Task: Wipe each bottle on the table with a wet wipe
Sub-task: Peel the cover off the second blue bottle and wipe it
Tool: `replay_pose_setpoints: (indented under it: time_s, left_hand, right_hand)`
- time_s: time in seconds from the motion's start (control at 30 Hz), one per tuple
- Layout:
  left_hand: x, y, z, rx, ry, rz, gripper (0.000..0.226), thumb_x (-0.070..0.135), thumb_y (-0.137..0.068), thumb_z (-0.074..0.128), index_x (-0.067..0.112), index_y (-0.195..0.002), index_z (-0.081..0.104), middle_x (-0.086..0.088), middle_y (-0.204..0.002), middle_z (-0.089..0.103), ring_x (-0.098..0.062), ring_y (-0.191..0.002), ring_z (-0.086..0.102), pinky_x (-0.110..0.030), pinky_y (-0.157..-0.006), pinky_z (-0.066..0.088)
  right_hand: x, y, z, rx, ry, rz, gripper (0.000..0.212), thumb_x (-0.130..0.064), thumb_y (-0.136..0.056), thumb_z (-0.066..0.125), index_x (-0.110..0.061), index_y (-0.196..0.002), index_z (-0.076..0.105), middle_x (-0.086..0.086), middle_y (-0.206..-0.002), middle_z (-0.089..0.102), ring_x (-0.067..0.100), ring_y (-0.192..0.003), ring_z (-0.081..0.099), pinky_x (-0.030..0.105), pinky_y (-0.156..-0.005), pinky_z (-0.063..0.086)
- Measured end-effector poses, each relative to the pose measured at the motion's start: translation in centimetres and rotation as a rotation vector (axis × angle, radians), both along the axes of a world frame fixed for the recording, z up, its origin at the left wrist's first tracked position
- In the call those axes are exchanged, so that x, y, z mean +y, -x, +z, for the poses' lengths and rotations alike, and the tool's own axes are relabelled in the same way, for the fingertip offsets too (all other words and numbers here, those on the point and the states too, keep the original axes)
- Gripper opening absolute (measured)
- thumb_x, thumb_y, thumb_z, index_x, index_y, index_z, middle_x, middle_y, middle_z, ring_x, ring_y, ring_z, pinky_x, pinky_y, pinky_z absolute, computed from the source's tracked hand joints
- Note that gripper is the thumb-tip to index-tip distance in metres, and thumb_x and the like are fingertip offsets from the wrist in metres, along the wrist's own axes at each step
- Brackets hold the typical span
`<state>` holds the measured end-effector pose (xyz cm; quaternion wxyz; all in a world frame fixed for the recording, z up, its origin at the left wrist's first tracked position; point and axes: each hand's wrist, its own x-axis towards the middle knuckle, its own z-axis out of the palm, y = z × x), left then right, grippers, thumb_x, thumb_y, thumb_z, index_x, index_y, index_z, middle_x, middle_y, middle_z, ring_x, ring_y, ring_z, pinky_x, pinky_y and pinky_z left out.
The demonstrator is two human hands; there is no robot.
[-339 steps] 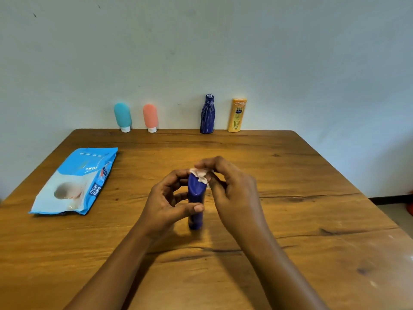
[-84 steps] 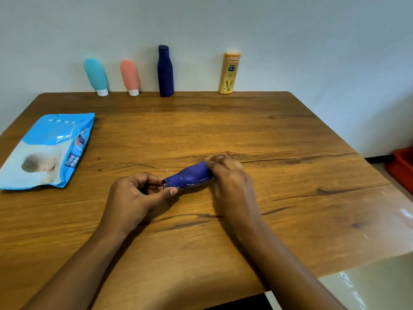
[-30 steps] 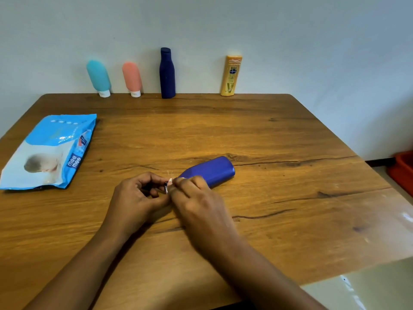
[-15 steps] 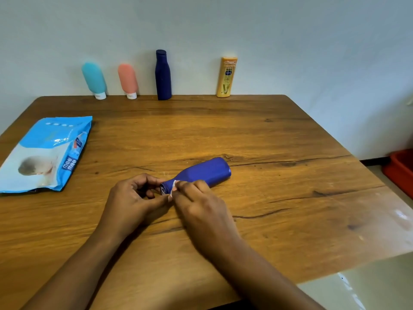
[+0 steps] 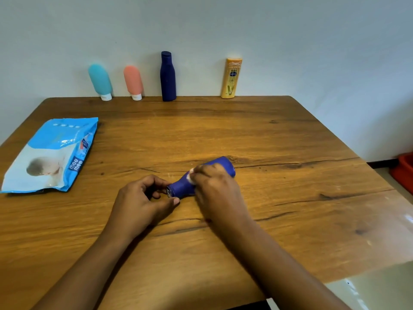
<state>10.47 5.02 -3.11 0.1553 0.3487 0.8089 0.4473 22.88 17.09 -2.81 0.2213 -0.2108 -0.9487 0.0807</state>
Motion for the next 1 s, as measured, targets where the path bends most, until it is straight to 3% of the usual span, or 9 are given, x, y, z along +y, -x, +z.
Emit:
replay_pose_setpoints:
  time_s: [0.13,0.33,0.5,0.57,0.67,0.8,0.9,1.0]
  left_hand:
    - [0.2,0.2,0.1,0.006,0.008,0.004,0.028,0.025,-0.063,0.085,0.031,-0.085,0.068,0.005,-0.072,0.061,-0.009,-0.067,0.055,-0.024,-0.061,0.043]
    - [0.5,0.5,0.1,0.069,0.059,0.022,0.027,0.042,-0.071,0.075,0.028,-0.093,0.072,0.006,-0.083,0.062,-0.008,-0.074,0.056,-0.02,-0.06,0.039]
    - [0.7,0.4,0.1,0.126,0.089,0.018,0.023,0.039,-0.075,0.073,0.021,-0.09,0.074,0.007,-0.085,0.061,-0.004,-0.075,0.055,-0.014,-0.059,0.037]
    - [0.2,0.0,0.1,0.106,0.058,-0.001,0.021,0.037,-0.072,0.076,0.026,-0.089,0.072,0.011,-0.083,0.063,-0.002,-0.077,0.056,-0.01,-0.059,0.036]
    - [-0.4,-0.7,0.4,0.106,0.05,-0.04,0.028,0.038,-0.068,0.078,0.038,-0.093,0.064,0.018,-0.085,0.062,0.005,-0.081,0.055,-0.011,-0.062,0.036]
    - [-0.3,-1.4,0.6,0.182,0.098,-0.056,0.037,0.04,-0.066,0.08,0.042,-0.096,0.057,0.024,-0.084,0.056,0.009,-0.08,0.051,-0.008,-0.062,0.036]
    - [-0.4,-1.6,0.4,0.229,0.059,-0.059,0.041,0.037,-0.062,0.083,0.037,-0.095,0.059,0.019,-0.081,0.057,0.001,-0.076,0.055,-0.017,-0.063,0.044]
    - [-0.4,-1.5,0.0,0.271,-0.055,-0.075,0.041,0.033,-0.058,0.085,0.033,-0.091,0.062,0.017,-0.078,0.059,-0.004,-0.075,0.058,-0.013,-0.058,0.046]
  right_hand:
    - [4.5,-1.3,0.8,-0.03,0.041,-0.235,0.021,-0.013,-0.091,0.052,-0.015,-0.108,0.064,0.002,-0.106,0.059,0.015,-0.096,0.049,0.025,-0.076,0.04]
    - [4.4,-1.2,1.1,-0.063,0.04,-0.241,0.023,-0.014,-0.09,0.054,-0.015,-0.112,0.06,0.002,-0.109,0.056,0.014,-0.098,0.046,0.023,-0.077,0.039]
    - [4.9,-2.2,0.6,-0.059,0.066,-0.302,0.021,-0.013,-0.089,0.057,-0.015,-0.109,0.06,0.002,-0.106,0.055,0.013,-0.098,0.049,0.025,-0.078,0.043]
    - [6.2,-3.4,0.7,-0.055,0.107,-0.403,0.015,-0.013,-0.09,0.056,-0.013,-0.103,0.064,0.002,-0.101,0.059,0.014,-0.094,0.053,0.024,-0.073,0.041]
    - [6.7,-4.9,1.3,0.067,0.156,-0.491,0.021,-0.013,-0.091,0.055,-0.012,-0.109,0.065,0.006,-0.102,0.062,0.016,-0.093,0.054,0.025,-0.074,0.039]
    - [2.4,-3.8,1.9,0.226,0.093,-0.268,0.021,-0.007,-0.084,0.062,-0.011,-0.104,0.063,0.004,-0.097,0.061,0.013,-0.085,0.05,0.018,-0.069,0.035]
    - [-0.1,-3.1,1.5,0.26,0.043,-0.1,0.03,-0.004,-0.077,0.071,-0.006,-0.107,0.066,0.01,-0.109,0.062,0.02,-0.096,0.056,0.025,-0.076,0.048]
    - [-2.2,-2.5,1.1,0.237,0.049,-0.025,0.035,-0.009,-0.08,0.071,-0.006,-0.114,0.063,0.009,-0.118,0.059,0.018,-0.103,0.056,0.027,-0.078,0.053]
